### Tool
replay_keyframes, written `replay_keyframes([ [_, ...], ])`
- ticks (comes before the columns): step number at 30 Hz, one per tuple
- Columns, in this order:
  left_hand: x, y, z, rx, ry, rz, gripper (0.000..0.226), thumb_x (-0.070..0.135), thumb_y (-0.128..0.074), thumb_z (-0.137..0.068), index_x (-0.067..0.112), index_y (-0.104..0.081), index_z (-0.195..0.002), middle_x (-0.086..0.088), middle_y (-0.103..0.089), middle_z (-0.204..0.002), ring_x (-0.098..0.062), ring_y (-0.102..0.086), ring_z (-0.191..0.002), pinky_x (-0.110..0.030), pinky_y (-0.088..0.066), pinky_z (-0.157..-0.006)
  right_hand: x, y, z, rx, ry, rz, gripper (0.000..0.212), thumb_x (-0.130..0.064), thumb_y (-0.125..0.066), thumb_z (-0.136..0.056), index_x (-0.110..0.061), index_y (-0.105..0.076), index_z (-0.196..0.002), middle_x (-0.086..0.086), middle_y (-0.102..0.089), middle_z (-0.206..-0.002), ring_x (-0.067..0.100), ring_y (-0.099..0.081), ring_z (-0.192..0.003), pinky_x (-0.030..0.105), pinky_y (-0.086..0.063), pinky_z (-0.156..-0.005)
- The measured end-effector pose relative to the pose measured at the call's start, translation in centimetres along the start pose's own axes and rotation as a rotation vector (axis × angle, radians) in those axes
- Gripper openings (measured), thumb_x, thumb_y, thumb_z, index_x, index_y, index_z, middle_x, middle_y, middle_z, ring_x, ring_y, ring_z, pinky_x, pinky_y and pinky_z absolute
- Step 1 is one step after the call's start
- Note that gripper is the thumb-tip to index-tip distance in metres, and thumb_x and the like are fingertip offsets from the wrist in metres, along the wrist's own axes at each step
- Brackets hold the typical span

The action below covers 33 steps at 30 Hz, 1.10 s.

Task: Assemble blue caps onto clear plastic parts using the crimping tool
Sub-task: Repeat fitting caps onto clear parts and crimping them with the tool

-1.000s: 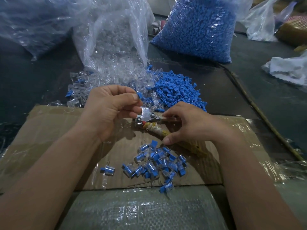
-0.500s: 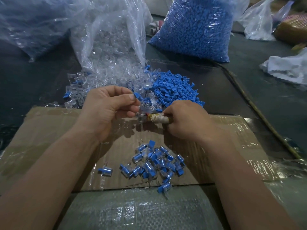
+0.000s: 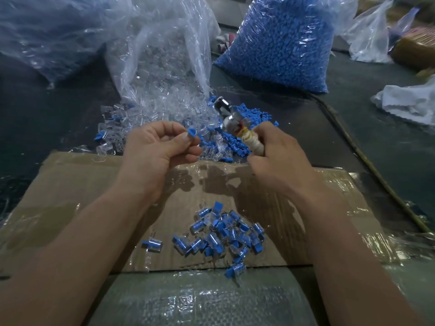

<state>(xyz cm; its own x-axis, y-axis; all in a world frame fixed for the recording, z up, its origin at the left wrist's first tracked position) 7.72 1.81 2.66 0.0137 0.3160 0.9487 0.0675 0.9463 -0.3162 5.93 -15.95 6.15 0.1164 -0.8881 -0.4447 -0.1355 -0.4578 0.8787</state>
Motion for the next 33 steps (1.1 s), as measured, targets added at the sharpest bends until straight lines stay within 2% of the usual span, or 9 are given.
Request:
replay_keyframes([
  [3,0.1,0.0,0.0,0.009,-0.022,0.0,0.006,0.0,-0.057,-0.073,0.005,-0.056,-0.075,-0.003,-0.068,-0.06,-0.011,-0.065,-0.054,-0.016,-0.051,-0.05,-0.8,-1.1,0.1,-0.065,0.042,0.014,0.022,-0.015,-0.054,-0.078,-0.023,-0.037,-0.09,-0.013,-0.036,-0.076,0.005,-0.037,-0.066,0.022,-0.022,-0.053],
  [6,0.4,-0.2,0.1,0.001,-0.043,0.009,0.007,0.004,-0.059,-0.069,0.005,-0.056,-0.075,-0.003,-0.068,-0.06,-0.01,-0.064,-0.052,-0.016,-0.051,-0.05,-1.1,-1.9,0.2,-0.116,0.06,0.036,0.023,-0.017,-0.054,-0.078,-0.022,-0.036,-0.091,-0.012,-0.033,-0.078,0.012,-0.035,-0.071,0.025,-0.024,-0.056],
  [11,0.6,-0.3,0.1,-0.008,-0.072,-0.029,0.014,0.011,-0.06,-0.063,0.006,-0.057,-0.075,-0.002,-0.068,-0.06,-0.01,-0.064,-0.053,-0.015,-0.051,-0.051,-1.2,-2.3,0.4,-0.154,0.071,0.026,0.025,-0.019,-0.056,-0.079,-0.024,-0.034,-0.09,-0.015,-0.032,-0.08,-0.002,-0.034,-0.072,0.016,-0.022,-0.057],
  [16,0.7,-0.4,0.2,-0.006,-0.092,-0.044,0.012,0.01,-0.061,-0.063,0.006,-0.057,-0.074,-0.003,-0.067,-0.059,-0.012,-0.064,-0.053,-0.016,-0.051,-0.051,-1.5,-2.6,0.5,-0.188,0.069,0.017,0.024,-0.019,-0.055,-0.08,-0.024,-0.035,-0.092,-0.015,-0.033,-0.079,-0.002,-0.034,-0.071,0.015,-0.022,-0.057],
  [21,1.1,-0.6,0.6,-0.001,-0.131,-0.078,0.006,0.002,-0.06,-0.073,0.006,-0.056,-0.074,-0.001,-0.067,-0.058,-0.011,-0.063,-0.053,-0.017,-0.051,-0.051,-2.0,-2.7,0.6,-0.208,0.076,0.036,0.024,-0.017,-0.053,-0.079,-0.028,-0.032,-0.076,-0.012,-0.036,-0.072,0.001,-0.034,-0.064,0.023,-0.022,-0.053],
  [23,1.3,-0.7,0.9,0.019,-0.17,-0.123,0.013,-0.005,-0.058,-0.079,0.008,-0.056,-0.074,0.0,-0.067,-0.059,-0.011,-0.063,-0.053,-0.017,-0.051,-0.052,-2.1,-2.5,0.6,-0.198,0.073,0.015,0.028,-0.015,-0.053,-0.078,-0.028,-0.03,-0.069,-0.011,-0.039,-0.069,0.002,-0.036,-0.062,0.024,-0.023,-0.051],
  [28,1.3,-0.6,1.3,0.063,-0.192,-0.188,0.015,-0.004,-0.057,-0.082,0.009,-0.057,-0.076,-0.001,-0.066,-0.061,-0.011,-0.063,-0.054,-0.017,-0.051,-0.053,-2.1,-2.4,0.6,-0.196,0.071,0.01,0.025,-0.014,-0.053,-0.079,-0.027,-0.034,-0.07,-0.01,-0.041,-0.067,0.003,-0.037,-0.061,0.024,-0.028,-0.052],
  [33,1.5,-0.4,1.2,0.067,-0.188,-0.193,0.014,-0.002,-0.058,-0.081,0.01,-0.058,-0.076,0.0,-0.067,-0.061,-0.011,-0.063,-0.054,-0.018,-0.052,-0.053,-2.3,-2.4,0.5,-0.165,0.092,0.034,0.029,-0.016,-0.054,-0.079,-0.029,-0.031,-0.066,-0.013,-0.039,-0.065,0.002,-0.036,-0.06,0.023,-0.026,-0.052],
])
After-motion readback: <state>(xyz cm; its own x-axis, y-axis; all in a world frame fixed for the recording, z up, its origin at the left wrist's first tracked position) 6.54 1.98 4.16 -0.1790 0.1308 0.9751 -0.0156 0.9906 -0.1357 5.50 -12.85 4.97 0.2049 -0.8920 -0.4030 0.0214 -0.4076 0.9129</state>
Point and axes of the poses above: each hand's wrist, its own z-axis away from the middle knuckle, its own y-axis out of the back of the hand, x = y × z, the point moved 8 cm from there along -z, towards the middle knuckle
